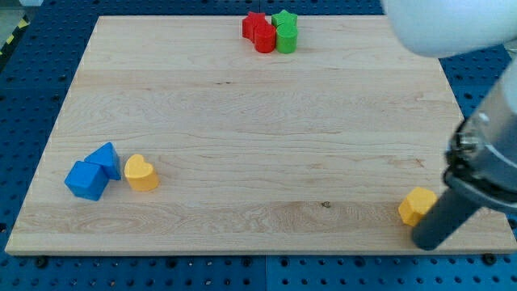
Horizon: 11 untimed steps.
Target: Place arm on bottom left corner of the board
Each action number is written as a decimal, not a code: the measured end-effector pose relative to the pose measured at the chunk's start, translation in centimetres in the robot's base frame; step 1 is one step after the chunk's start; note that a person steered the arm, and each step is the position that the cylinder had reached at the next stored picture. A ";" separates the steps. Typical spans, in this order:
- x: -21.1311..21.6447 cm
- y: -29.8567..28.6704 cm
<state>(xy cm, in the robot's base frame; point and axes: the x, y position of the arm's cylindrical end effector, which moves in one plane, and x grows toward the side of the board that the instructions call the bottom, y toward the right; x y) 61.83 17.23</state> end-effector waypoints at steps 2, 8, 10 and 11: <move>0.1 -11.4; -3.6 -36.3; 0.0 -42.6; -0.7 -47.7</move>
